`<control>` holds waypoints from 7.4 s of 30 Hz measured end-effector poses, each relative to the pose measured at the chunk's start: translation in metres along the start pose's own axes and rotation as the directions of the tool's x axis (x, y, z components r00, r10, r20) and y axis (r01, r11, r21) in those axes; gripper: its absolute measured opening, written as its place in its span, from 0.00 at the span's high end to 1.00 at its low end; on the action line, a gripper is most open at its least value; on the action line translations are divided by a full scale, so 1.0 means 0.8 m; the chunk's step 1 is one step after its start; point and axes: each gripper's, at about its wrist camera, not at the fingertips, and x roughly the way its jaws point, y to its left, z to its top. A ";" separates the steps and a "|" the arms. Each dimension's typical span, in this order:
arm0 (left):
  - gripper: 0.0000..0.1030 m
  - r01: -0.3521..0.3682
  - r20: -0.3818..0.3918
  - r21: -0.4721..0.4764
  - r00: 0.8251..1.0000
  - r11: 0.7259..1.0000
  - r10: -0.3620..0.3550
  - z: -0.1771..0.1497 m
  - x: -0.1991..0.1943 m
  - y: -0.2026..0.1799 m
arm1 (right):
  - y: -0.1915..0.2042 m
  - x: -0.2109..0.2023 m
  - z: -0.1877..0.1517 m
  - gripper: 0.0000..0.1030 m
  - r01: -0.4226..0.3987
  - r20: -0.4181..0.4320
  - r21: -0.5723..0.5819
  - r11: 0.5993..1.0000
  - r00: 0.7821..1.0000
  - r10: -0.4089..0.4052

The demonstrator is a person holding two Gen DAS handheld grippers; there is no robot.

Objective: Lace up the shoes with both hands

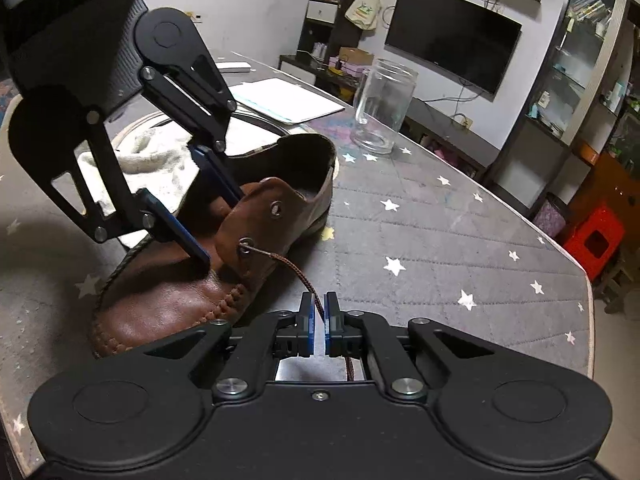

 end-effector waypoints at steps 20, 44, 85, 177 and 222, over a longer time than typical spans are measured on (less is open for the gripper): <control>0.77 -0.035 0.013 0.037 0.999 0.999 0.035 0.001 -0.001 -0.008 | 0.027 -0.002 0.006 0.96 0.032 0.007 -0.106 0.994 0.999 -0.031; 0.78 -0.014 0.034 0.031 0.999 0.999 0.013 -0.006 0.005 -0.005 | -0.056 0.095 0.006 0.75 -0.303 -0.144 -0.059 0.951 0.945 0.292; 0.78 -0.054 0.024 0.072 0.998 0.996 0.052 -0.006 0.009 -0.012 | 0.009 0.005 0.014 0.97 -0.103 -0.067 -0.220 0.970 0.994 0.091; 0.76 -0.067 0.027 0.104 0.998 0.992 0.065 -0.003 0.014 -0.016 | 0.014 -0.004 0.031 0.98 -0.135 -0.062 -0.298 0.945 0.991 0.122; 0.97 -0.293 0.067 0.037 0.955 0.955 0.290 0.004 -0.009 -0.064 | 0.073 -0.004 0.031 0.91 -0.165 -0.018 -0.237 0.957 0.986 0.166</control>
